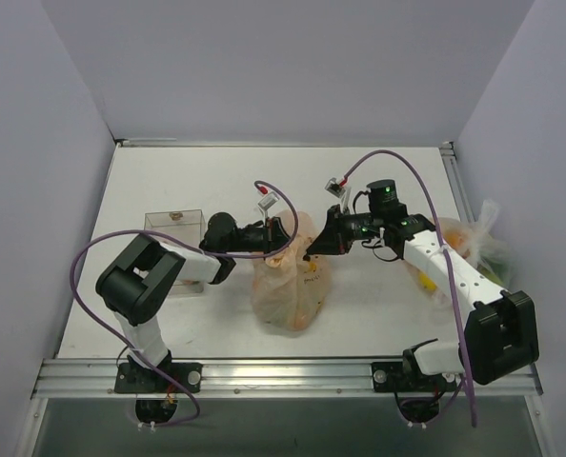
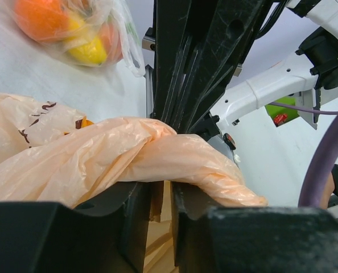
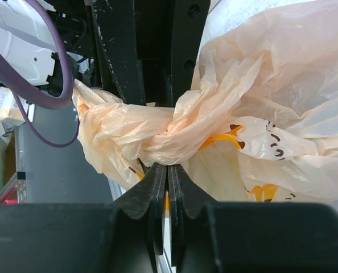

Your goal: Place the fake fruits into the plastic bag and tie a complex knot

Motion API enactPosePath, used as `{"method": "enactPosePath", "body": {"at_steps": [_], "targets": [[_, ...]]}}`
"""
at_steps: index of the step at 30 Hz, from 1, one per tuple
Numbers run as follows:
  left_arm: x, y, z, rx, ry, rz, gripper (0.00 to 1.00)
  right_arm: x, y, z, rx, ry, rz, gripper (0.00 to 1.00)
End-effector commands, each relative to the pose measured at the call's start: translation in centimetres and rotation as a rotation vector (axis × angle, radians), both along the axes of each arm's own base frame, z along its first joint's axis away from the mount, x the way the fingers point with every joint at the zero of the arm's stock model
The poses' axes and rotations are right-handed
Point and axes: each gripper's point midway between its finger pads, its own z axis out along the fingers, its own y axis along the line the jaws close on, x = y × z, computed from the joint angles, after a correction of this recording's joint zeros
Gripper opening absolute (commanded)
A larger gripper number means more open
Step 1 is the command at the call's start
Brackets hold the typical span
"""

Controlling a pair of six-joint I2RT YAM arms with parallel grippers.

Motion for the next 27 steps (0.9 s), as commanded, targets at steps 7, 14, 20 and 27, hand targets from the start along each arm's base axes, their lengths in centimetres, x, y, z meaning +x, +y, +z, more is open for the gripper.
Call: {"method": "enactPosePath", "body": {"at_steps": [7, 14, 20, 27], "targets": [[-0.1, 1.4, 2.4, -0.036, -0.100, 0.007, 0.41, 0.5, 0.0, 1.7, 0.034, -0.064, 0.024, 0.00], [0.2, 1.3, 2.2, -0.033, -0.105, 0.013, 0.21, 0.2, 0.2, 2.2, 0.052, -0.062, 0.039, 0.00], [0.4, 0.5, 2.7, -0.046, -0.115, 0.011, 0.00, -0.4, 0.2, 1.9, 0.048, -0.049, 0.054, 0.25], [0.2, 0.3, 2.7, -0.050, -0.111, 0.004, 0.00, -0.4, 0.2, 0.9, 0.020, -0.070, 0.067, 0.36]]}}
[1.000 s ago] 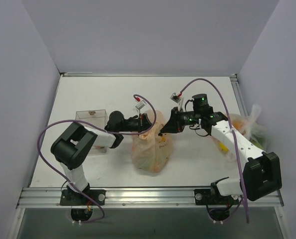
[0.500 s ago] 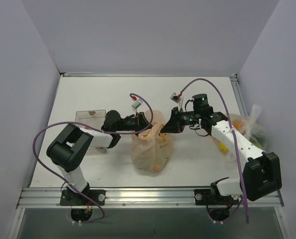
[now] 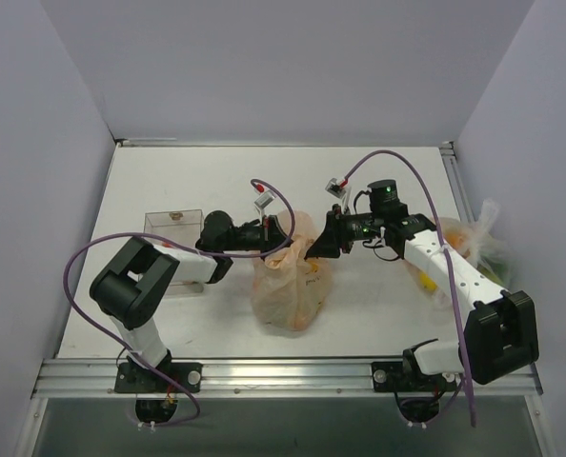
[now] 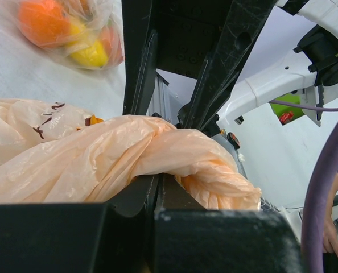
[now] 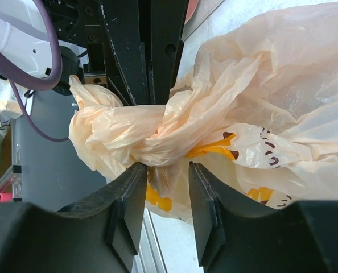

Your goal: Place the fake fruits into the plastic bag and tie a complex knot

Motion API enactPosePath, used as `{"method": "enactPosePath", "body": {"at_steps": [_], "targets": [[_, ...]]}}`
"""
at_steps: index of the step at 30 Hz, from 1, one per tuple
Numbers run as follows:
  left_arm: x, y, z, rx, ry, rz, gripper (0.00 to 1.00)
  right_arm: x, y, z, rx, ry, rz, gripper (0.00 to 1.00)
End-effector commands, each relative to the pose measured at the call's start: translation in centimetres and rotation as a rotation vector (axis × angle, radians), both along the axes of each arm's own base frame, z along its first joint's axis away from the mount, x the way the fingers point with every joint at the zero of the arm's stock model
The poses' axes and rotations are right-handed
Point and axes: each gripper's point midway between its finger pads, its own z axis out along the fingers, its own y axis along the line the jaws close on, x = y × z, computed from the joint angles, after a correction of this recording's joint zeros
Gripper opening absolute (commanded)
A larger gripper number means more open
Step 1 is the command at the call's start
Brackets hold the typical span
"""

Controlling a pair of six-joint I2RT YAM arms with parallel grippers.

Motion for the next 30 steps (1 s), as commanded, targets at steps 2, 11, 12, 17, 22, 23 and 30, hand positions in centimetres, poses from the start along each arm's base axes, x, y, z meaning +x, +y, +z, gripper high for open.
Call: {"method": "enactPosePath", "body": {"at_steps": [2, 11, 12, 17, 22, 23, 30], "targets": [[0.1, -0.4, 2.0, -0.050, -0.074, -0.009, 0.00, -0.1, 0.4, 0.7, 0.011, -0.042, 0.038, 0.33], [0.1, 0.0, 2.4, -0.055, -0.082, 0.002, 0.10, -0.1, 0.4, 0.8, 0.013, -0.081, 0.061, 0.00], [0.3, 0.5, 2.7, -0.057, -0.092, 0.015, 0.20, 0.0, 0.3, 1.0, 0.015, -0.085, 0.060, 0.00], [1.1, 3.8, 0.5, 0.060, -0.092, 0.085, 0.46, 0.1, 0.1, 1.7, 0.005, -0.117, 0.054, 0.00], [2.8, 8.9, 1.1, 0.190, -0.232, 0.163, 0.57, 0.0, -0.1, 1.5, -0.031, -0.131, 0.051, 0.00], [2.2, 10.0, -0.2, 0.246, -0.224, 0.141, 0.58, 0.2, -0.2, 1.4, -0.043, -0.137, 0.044, 0.00], [-1.6, 14.0, 1.0, 0.476, -0.514, -0.026, 0.61, 0.2, -0.6, 1.2, -0.112, -0.177, 0.042, 0.00]]}}
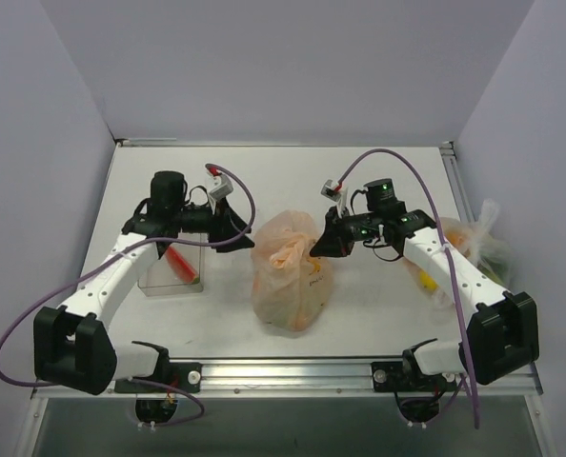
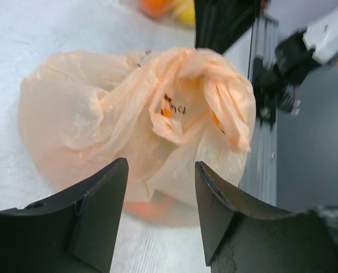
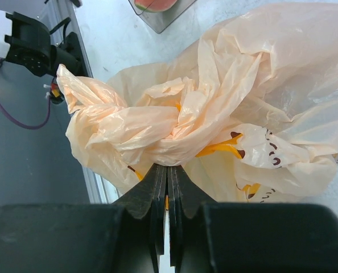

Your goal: Place the fake fruits into the plastic bag and tie a complex knot

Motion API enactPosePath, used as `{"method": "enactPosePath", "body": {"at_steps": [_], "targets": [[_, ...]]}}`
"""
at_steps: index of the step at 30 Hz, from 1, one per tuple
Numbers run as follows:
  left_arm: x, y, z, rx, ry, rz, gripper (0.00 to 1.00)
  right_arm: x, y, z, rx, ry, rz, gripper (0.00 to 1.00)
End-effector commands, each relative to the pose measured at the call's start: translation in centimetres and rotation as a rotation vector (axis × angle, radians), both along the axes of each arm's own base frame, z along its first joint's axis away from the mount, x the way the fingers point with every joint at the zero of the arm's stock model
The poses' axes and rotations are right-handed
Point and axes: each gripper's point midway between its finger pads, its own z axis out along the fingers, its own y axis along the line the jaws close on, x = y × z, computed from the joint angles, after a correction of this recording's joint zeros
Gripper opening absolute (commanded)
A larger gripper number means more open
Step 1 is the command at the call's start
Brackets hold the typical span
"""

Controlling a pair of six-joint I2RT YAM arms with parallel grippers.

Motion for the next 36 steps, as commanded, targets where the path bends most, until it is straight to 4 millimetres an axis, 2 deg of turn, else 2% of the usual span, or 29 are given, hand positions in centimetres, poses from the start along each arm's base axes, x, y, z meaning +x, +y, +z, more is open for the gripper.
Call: {"method": "enactPosePath", "body": {"at_steps": [1, 2, 3, 8, 10, 13, 22, 24, 25, 26, 29, 30, 31, 34, 36], "targets": [[-5.4, 1.8, -0.7, 0.165, -0.096, -0.179, 0.62, 0.1, -0.2, 1.6, -0.033, -0.076, 0.009, 0.00], [-6.0, 1.5, -0.5, 0.180, -0.095, -0.196, 0.63, 0.1, -0.2, 1.6, -0.039, -0.087, 0.012, 0.00], [-5.8, 1.5, -0.4, 0.218, -0.119, -0.180, 0.65, 0.1, -0.3, 1.7, -0.044, -0.094, 0.010, 0.00], [-7.3, -1.2, 0.3, 0.289, -0.199, -0.258, 0.65, -0.1, -0.6, 1.4, -0.068, -0.098, 0.009, 0.00], [-8.5, -2.4, 0.5, 0.280, -0.192, -0.308, 0.65, -0.3, -0.4, 1.4, -0.070, -0.101, 0.013, 0.00], [-8.9, -3.8, 0.5, 0.291, -0.173, -0.333, 0.65, -0.4, -0.3, 1.6, -0.074, -0.116, 0.018, 0.00], [-6.1, -6.0, 0.6, 0.317, -0.189, -0.263, 0.61, -0.7, 0.1, 2.0, -0.071, -0.142, 0.040, 0.00], [-6.2, -6.3, 0.5, 0.311, -0.186, -0.277, 0.55, -0.7, 0.1, 2.1, -0.072, -0.147, 0.040, 0.00], [-6.4, -6.5, 0.5, 0.309, -0.181, -0.282, 0.49, -0.6, 0.1, 2.2, -0.073, -0.150, 0.040, 0.00], [-6.4, -6.6, 0.3, 0.306, -0.174, -0.287, 0.38, -0.6, 0.1, 2.3, -0.071, -0.156, 0.042, 0.00], [-6.5, -6.5, -0.1, 0.309, -0.153, -0.282, 0.17, -0.6, 0.0, 2.1, -0.083, -0.175, 0.050, 0.00], [-6.4, -6.2, -0.2, 0.318, -0.156, -0.265, 0.00, -0.6, -0.3, 1.9, -0.091, -0.177, 0.048, 0.00], [-6.0, -6.0, -1.0, 0.323, -0.141, -0.231, 0.00, -0.5, -0.6, 1.8, -0.100, -0.184, 0.045, 0.00], [-4.3, -4.7, -1.0, 0.319, -0.160, -0.097, 0.00, 0.0, -1.8, 1.3, -0.128, -0.204, 0.035, 0.00], [-4.2, -3.5, -1.9, 0.339, -0.160, -0.047, 0.00, 0.4, -2.7, 0.9, -0.151, -0.218, 0.034, 0.00]]}}
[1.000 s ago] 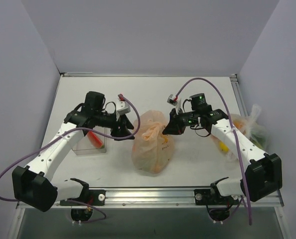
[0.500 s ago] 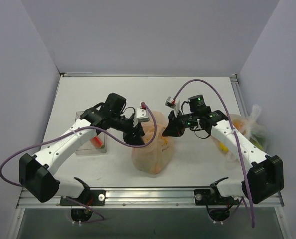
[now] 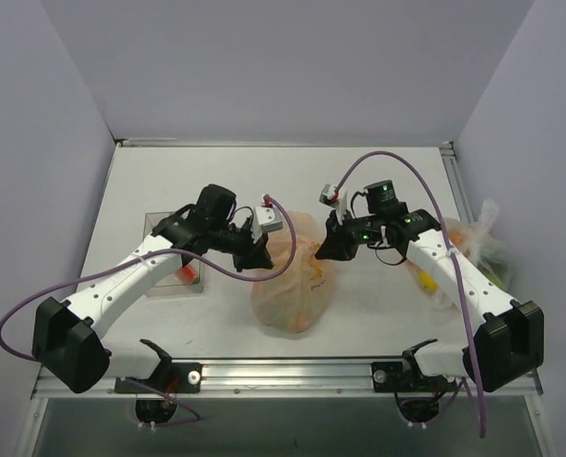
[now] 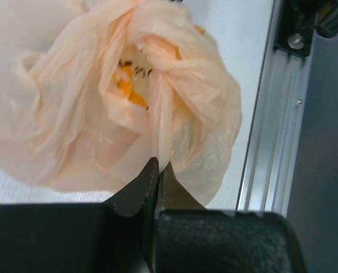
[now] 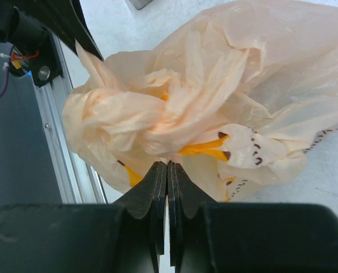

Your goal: Place the fake fruits into the plastic bag and tie a complex knot

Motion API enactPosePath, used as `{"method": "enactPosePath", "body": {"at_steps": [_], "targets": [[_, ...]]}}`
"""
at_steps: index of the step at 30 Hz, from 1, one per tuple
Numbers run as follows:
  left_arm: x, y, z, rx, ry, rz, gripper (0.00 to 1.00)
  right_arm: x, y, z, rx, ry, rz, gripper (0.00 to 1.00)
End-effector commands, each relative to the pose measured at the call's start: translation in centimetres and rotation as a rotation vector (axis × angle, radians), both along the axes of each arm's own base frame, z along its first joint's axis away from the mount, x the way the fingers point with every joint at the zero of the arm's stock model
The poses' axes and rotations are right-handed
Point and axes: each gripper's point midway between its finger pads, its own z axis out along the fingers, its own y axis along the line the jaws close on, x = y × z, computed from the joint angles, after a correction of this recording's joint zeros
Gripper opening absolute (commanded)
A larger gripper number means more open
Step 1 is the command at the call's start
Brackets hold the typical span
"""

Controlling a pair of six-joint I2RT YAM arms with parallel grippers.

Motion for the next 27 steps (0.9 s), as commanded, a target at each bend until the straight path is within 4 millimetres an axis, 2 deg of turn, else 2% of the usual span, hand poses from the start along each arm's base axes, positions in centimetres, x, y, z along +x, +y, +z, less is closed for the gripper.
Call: {"method": "enactPosePath", "body": {"at_steps": [1, 10, 12, 16, 18, 24, 27], "targets": [[2.4, 1.6, 1.1, -0.021, -0.091, 0.155, 0.00, 1.0, -2.1, 1.1, -0.034, -0.091, -0.011, 0.00], [4.0, 5.9, -1.4, 0.096, -0.123, 0.324, 0.00, 1.6, -5.8, -0.9, -0.165, -0.172, 0.005, 0.00], [4.3, 7.0, -2.2, 0.134, -0.128, 0.349, 0.00, 2.2, -7.2, -1.4, -0.199, -0.198, -0.004, 0.00], [3.7, 8.1, -3.9, 0.186, -0.142, 0.323, 0.00, 2.5, -8.9, -1.7, -0.230, -0.221, -0.008, 0.00], [3.7, 8.1, -3.8, 0.187, -0.152, 0.316, 0.00, 2.3, -9.1, -1.6, -0.239, -0.237, 0.007, 0.00], [5.4, 9.5, -4.6, 0.287, -0.197, 0.356, 0.00, 2.1, -10.3, -2.2, -0.300, -0.276, 0.020, 0.00], [5.9, 9.6, -3.4, 0.279, -0.238, 0.364, 0.00, 2.6, -10.5, -0.8, -0.290, -0.310, 0.002, 0.00]]}}
